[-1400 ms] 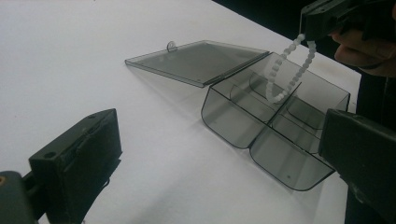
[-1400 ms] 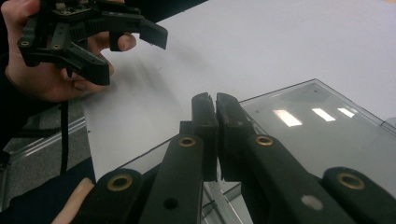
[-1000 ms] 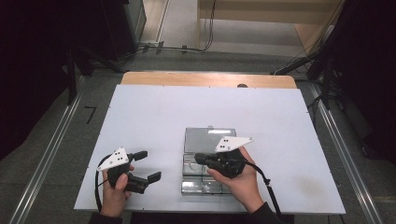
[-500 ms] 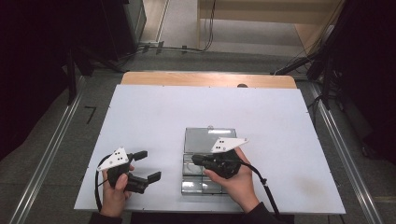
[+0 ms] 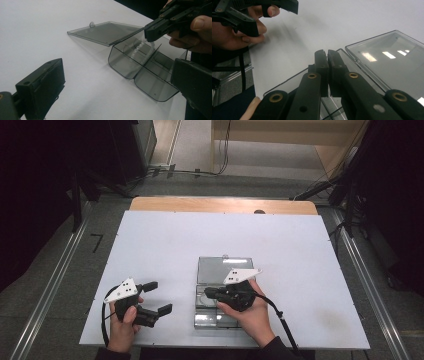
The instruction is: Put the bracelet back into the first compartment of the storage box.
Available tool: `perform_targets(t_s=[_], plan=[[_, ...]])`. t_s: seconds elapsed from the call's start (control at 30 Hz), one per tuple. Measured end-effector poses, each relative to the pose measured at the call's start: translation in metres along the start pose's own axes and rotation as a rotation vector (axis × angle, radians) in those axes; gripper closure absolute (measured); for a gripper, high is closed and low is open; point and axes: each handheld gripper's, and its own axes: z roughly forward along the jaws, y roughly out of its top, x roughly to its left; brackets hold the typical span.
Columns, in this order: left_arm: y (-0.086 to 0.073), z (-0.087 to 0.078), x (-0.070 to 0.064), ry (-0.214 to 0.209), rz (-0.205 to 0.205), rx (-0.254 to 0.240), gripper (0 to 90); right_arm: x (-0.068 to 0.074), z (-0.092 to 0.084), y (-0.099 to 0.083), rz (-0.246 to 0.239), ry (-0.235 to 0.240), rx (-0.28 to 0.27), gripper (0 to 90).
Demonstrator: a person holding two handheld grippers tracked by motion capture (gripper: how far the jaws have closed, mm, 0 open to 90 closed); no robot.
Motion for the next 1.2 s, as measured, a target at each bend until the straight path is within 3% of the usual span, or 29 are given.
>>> perform_targets(t_s=[0.3,0.47,0.67,0.83,1.2], plan=[[0.000,0.000,0.000,-0.001,0.001,0.003,0.0,-0.003,0.001,-0.003,0.015,-0.018,0.009,84.3],[-0.001,0.000,0.000,0.001,0.000,0.002,0.0,-0.005,-0.003,-0.003,0.021,-0.013,-0.004,76.7],[-0.001,0.001,-0.001,0.001,0.006,0.006,0.0,-0.010,-0.015,-0.001,0.020,-0.024,-0.007,62.2],[-0.002,0.004,-0.001,-0.002,0.006,0.009,0.0,-0.013,-0.026,0.000,0.000,-0.010,-0.030,44.8],[-0.002,0.008,-0.001,-0.008,0.003,0.018,0.0,-0.029,-0.045,0.000,0.040,-0.027,-0.063,17.9]])
